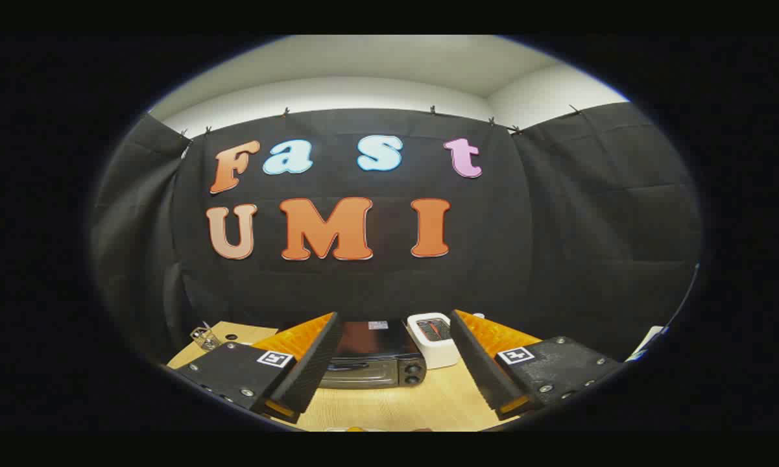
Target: Open the toaster oven, put the food inside, and close the toaster oven door.
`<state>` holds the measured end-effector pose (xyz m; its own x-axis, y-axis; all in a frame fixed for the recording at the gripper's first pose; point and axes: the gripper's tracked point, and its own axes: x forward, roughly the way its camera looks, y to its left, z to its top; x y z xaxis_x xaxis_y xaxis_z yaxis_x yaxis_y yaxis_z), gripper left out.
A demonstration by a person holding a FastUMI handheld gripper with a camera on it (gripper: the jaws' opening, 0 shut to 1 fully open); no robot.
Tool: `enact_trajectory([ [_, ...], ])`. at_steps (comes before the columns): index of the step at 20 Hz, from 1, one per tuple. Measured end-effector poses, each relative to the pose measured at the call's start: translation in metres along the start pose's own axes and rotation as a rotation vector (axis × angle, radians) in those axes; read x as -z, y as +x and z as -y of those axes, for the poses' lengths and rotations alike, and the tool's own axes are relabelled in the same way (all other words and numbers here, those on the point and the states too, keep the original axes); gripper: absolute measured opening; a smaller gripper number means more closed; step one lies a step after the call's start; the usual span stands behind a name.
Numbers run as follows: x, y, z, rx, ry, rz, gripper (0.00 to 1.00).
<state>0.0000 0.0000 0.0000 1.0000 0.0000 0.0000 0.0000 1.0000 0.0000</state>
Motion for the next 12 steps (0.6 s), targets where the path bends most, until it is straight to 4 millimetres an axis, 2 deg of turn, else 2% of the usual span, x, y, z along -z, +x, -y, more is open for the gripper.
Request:
enact_trajectory([
  [6,-0.0009,-0.0009,0.0059,0.007,0.016,0.007,0.99],
  [12,0.0029,0.0032,0.0004,-0.006,0.008,0.002,0.99],
])
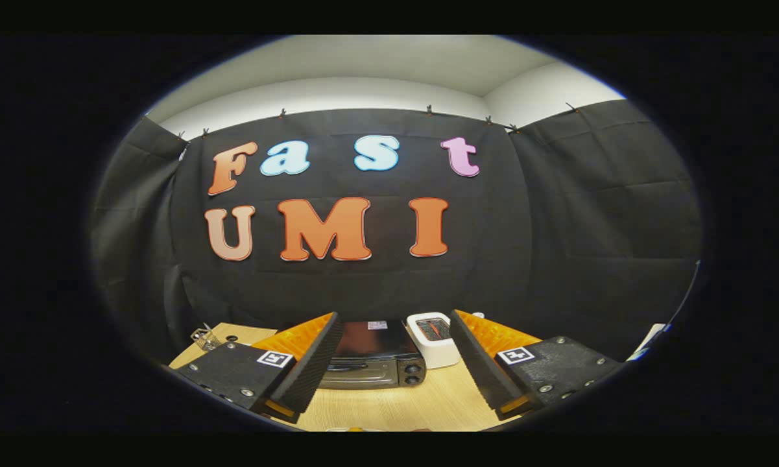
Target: Open the toaster oven, put the food inside, and close the toaster oven door.
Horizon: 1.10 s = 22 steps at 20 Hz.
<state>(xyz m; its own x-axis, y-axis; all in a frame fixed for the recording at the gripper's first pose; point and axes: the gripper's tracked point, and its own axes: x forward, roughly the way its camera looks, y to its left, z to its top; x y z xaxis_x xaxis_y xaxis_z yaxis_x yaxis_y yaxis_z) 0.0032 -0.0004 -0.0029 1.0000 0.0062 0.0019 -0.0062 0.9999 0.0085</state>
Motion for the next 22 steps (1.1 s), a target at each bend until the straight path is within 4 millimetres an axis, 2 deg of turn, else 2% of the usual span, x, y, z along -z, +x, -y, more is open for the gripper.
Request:
enact_trajectory([
  [7,0.015,0.012,-0.018,-0.032,-0.007,-0.036,0.99],
  [13,0.039,0.033,-0.042,-0.076,-0.009,-0.084,0.99],
  [17,0.067,0.055,-0.056,-0.087,0.000,-0.136,0.99],
  [22,0.118,0.082,-0.084,-0.124,-0.044,-0.246,0.99],
])
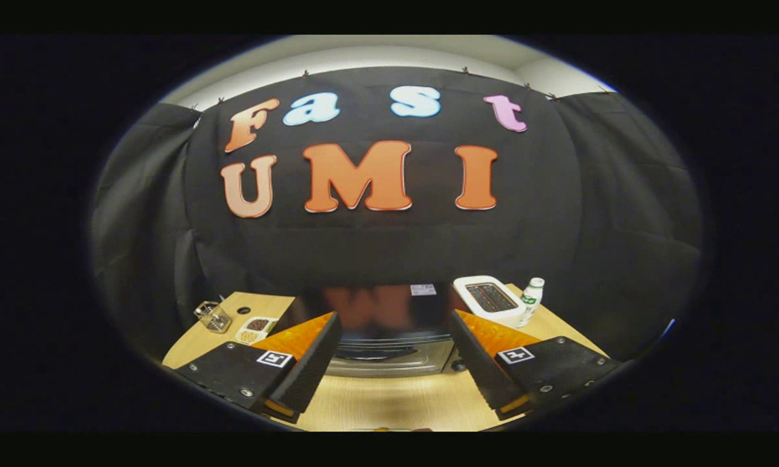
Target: Open the toaster oven, put the food inside, and close the toaster oven door.
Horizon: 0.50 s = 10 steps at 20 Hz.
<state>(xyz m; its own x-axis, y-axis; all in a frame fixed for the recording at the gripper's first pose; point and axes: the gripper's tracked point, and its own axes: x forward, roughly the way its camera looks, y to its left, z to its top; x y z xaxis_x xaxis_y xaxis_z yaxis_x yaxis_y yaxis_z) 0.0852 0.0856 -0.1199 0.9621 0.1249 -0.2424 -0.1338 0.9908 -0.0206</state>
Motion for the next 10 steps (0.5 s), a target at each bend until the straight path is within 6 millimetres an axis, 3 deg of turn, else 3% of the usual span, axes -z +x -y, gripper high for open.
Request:
enact_trajectory([
  [10,0.065,0.069,-0.021,-0.006,-0.011,-0.169,0.99],
])
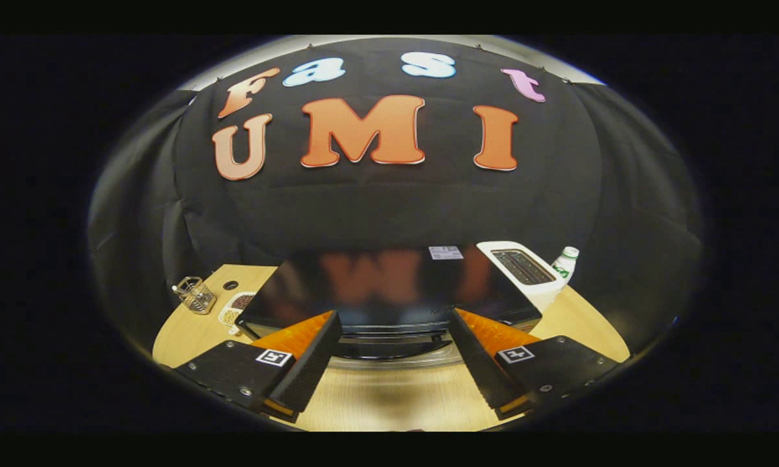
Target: Open the toaster oven, put the food inside, and close the toaster oven door.
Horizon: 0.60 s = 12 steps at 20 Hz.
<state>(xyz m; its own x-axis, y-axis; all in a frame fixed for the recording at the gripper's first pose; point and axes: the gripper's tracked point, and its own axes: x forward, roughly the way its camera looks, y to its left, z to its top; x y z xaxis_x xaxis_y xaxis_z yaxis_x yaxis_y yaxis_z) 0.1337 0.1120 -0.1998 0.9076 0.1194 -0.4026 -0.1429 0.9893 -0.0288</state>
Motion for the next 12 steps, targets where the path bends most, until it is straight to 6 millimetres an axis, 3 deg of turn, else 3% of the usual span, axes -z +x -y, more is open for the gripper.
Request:
enact_trajectory([
  [3,0.015,0.012,-0.005,-0.006,-0.017,-0.043,0.99],
  [12,0.020,-0.003,-0.008,-0.028,-0.015,-0.052,0.99],
])
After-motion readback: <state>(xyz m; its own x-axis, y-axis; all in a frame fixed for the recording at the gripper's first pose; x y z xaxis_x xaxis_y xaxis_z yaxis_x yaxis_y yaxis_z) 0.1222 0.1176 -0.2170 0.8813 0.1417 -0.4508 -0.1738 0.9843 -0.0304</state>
